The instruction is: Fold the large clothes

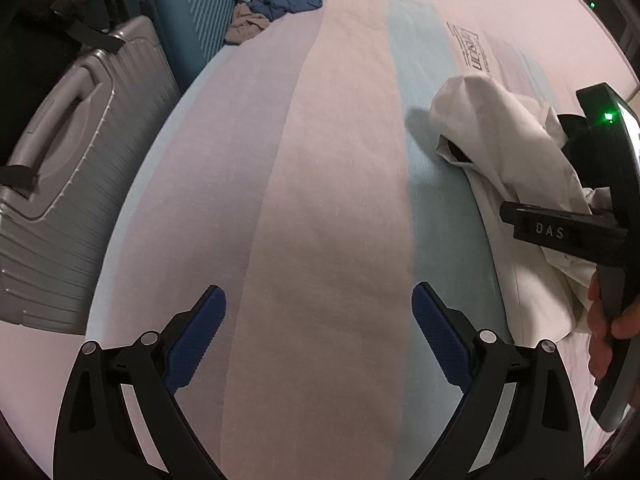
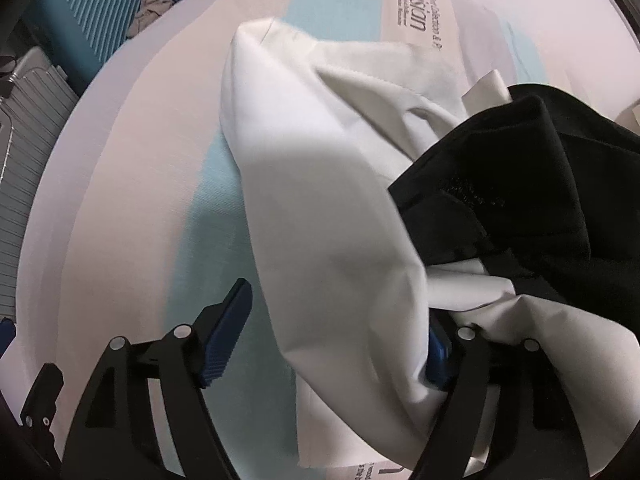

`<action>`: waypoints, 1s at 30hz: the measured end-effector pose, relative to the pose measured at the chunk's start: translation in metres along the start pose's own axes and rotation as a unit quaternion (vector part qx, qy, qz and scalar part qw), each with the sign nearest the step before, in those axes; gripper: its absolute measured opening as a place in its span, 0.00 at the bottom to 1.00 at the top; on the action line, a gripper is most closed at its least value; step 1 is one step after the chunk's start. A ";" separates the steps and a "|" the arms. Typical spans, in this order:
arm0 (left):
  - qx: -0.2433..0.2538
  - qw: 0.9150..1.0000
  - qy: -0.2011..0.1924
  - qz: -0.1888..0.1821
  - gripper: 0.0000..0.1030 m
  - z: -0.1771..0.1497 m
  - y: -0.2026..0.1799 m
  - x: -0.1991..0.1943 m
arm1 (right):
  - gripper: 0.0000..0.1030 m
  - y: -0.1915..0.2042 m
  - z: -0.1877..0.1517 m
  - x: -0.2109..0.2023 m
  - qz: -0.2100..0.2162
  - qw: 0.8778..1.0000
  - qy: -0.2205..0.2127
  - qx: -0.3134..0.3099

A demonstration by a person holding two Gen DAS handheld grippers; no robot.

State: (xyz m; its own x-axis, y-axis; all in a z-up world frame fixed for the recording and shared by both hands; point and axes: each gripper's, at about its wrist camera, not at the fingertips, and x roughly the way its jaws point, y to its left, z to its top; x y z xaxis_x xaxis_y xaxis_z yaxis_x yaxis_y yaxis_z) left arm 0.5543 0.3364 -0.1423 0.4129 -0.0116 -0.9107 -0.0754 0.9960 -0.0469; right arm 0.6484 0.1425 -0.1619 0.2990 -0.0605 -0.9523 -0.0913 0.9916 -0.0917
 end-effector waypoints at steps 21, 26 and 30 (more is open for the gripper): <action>0.002 1.000 -0.009 -0.010 0.90 0.001 -0.023 -0.015 | 0.91 0.006 -0.004 -0.041 -0.002 1.000 -0.010 -0.018; 0.003 1.000 -0.012 -0.012 0.90 0.005 -0.026 -0.011 | 0.92 0.019 -0.005 -0.062 0.015 0.999 -0.038 -0.035; 0.000 1.000 -0.017 -0.016 0.90 0.009 -0.028 -0.014 | 0.92 0.022 -0.003 -0.080 0.044 0.997 -0.051 -0.044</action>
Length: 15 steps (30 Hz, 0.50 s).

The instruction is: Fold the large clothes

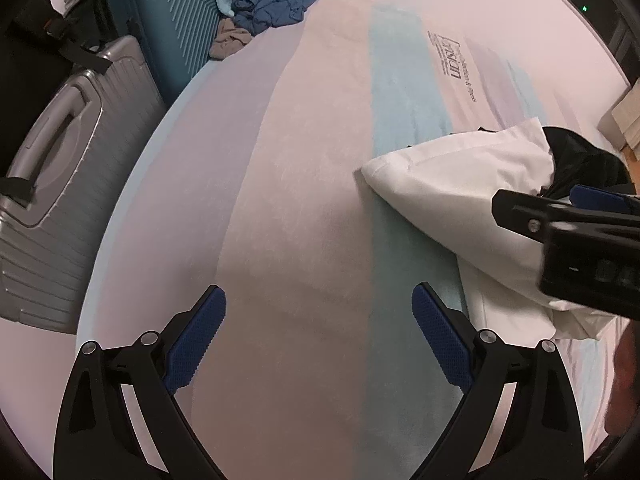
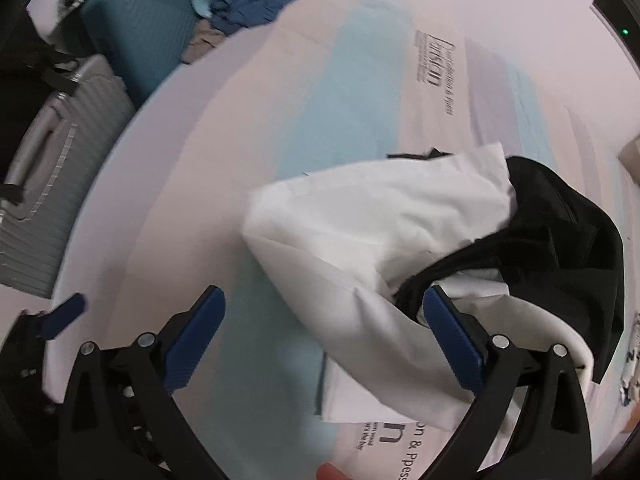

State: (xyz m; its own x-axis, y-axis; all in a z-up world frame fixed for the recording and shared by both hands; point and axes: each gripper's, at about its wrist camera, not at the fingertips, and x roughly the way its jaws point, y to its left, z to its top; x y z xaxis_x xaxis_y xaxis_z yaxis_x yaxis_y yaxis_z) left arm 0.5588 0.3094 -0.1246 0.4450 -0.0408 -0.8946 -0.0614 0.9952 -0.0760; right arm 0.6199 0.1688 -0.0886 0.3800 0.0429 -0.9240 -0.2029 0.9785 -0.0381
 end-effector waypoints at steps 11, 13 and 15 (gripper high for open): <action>0.017 0.999 -0.031 -0.040 0.90 0.025 -0.042 -0.042 | 0.93 -0.104 0.021 -0.082 -0.017 0.998 -0.058 -0.022; 0.029 0.997 -0.043 -0.051 0.90 0.033 -0.060 -0.055 | 0.93 -0.136 0.025 -0.092 -0.033 0.997 -0.058 -0.024; 0.039 0.995 -0.046 -0.074 0.90 0.043 -0.084 -0.063 | 0.93 -0.168 0.027 -0.096 -0.048 0.997 -0.052 -0.025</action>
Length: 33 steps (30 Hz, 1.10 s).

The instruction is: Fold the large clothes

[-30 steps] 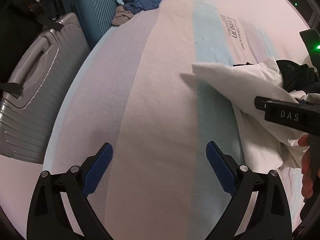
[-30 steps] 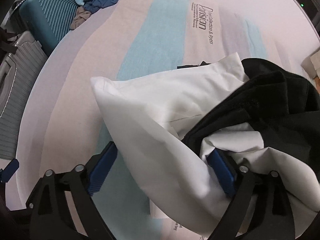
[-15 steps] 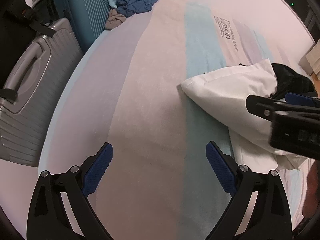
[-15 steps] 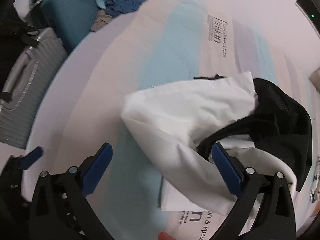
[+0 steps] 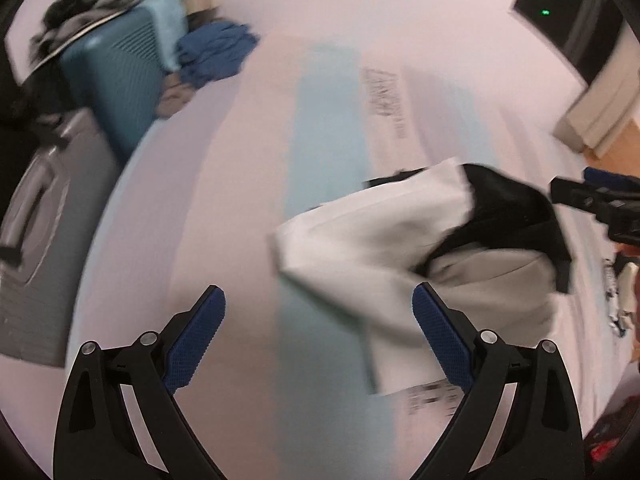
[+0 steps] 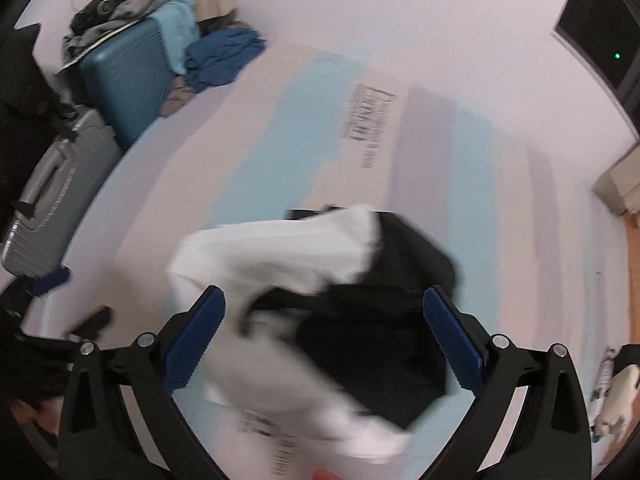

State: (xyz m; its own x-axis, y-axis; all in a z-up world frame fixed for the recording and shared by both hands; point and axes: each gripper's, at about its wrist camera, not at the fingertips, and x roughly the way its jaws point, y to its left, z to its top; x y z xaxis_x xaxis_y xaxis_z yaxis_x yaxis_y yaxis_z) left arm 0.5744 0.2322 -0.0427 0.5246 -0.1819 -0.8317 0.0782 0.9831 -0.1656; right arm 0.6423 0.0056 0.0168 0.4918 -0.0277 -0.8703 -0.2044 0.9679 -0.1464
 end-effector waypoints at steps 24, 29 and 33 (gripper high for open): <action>0.047 0.996 0.077 -0.026 0.91 -0.029 -0.115 0.114 | 0.73 -0.091 -0.033 0.149 0.190 0.955 0.169 0.152; 0.028 0.995 0.094 -0.011 0.91 -0.055 -0.098 0.127 | 0.28 -0.070 -0.032 0.155 0.191 0.954 0.174 0.149; 0.023 0.995 0.098 -0.003 0.91 -0.066 -0.090 0.135 | 0.16 -0.058 -0.016 0.145 0.201 0.952 0.164 0.163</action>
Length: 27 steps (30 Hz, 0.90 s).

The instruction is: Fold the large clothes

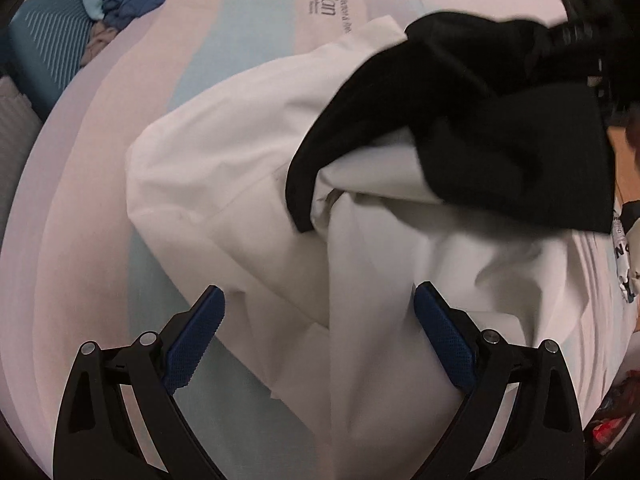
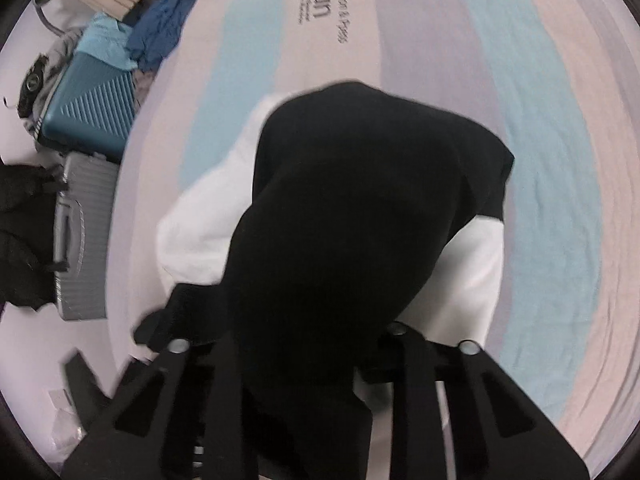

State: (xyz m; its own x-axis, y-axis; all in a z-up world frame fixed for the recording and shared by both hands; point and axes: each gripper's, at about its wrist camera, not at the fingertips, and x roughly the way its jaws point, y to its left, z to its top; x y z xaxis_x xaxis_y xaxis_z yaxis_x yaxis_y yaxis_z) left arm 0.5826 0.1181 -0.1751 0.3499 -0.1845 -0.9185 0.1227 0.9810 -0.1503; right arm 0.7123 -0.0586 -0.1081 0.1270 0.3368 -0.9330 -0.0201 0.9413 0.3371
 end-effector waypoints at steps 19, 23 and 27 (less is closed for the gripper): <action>-0.029 1.000 -0.001 0.006 0.91 -0.028 0.047 0.023 | 0.23 0.127 0.055 0.077 -0.029 0.999 0.033 -0.030; -0.046 0.999 0.003 -0.001 0.91 -0.030 0.056 0.033 | 0.38 0.142 0.057 0.106 -0.047 0.997 0.047 -0.051; -0.052 0.999 0.005 -0.006 0.93 -0.031 0.061 0.036 | 0.63 0.154 0.054 0.121 -0.053 0.993 0.058 -0.084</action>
State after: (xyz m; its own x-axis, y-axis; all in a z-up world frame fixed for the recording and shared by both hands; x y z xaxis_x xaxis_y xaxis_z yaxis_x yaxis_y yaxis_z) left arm 0.5736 0.1729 -0.2287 0.3396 -0.1966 -0.9198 0.0301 0.9797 -0.1983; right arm 0.7782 0.1257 -0.1622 0.0215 0.2265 -0.9738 -0.1790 0.9591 0.2192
